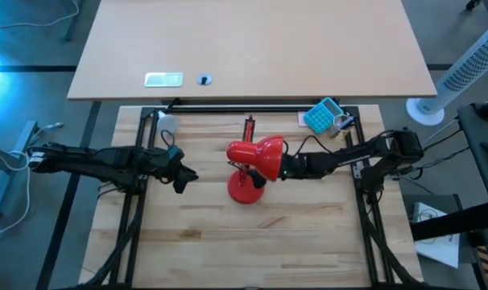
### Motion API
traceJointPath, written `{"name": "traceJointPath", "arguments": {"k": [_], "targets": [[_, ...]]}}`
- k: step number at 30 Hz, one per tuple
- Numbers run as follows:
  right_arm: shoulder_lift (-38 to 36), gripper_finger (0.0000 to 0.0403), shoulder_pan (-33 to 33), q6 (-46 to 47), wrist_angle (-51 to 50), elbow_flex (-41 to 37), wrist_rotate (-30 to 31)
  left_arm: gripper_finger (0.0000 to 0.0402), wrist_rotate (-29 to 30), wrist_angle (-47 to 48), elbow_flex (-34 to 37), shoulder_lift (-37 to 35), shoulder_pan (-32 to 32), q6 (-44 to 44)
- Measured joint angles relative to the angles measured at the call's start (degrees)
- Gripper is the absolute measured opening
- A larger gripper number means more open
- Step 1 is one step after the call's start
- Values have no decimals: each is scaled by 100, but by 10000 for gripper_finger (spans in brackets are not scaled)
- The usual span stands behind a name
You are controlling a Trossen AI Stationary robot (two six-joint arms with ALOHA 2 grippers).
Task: Screw lightbulb
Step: Insert the lightbulb into the orange desk lamp
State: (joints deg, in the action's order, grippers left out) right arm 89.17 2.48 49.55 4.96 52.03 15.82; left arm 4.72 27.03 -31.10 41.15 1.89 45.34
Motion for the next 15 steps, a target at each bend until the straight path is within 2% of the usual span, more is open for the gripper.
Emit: {"name": "traceJointPath", "arguments": {"k": [7, 15], "targets": [[-236, 260, -493, -98, 1036, -618, -760, 211, -122, -7, 1, -75, 0, 20], [-260, 269, -719, 405, 2959, -1652, -882, 226, -248, 7, 1, -188, 0, 44]]}}
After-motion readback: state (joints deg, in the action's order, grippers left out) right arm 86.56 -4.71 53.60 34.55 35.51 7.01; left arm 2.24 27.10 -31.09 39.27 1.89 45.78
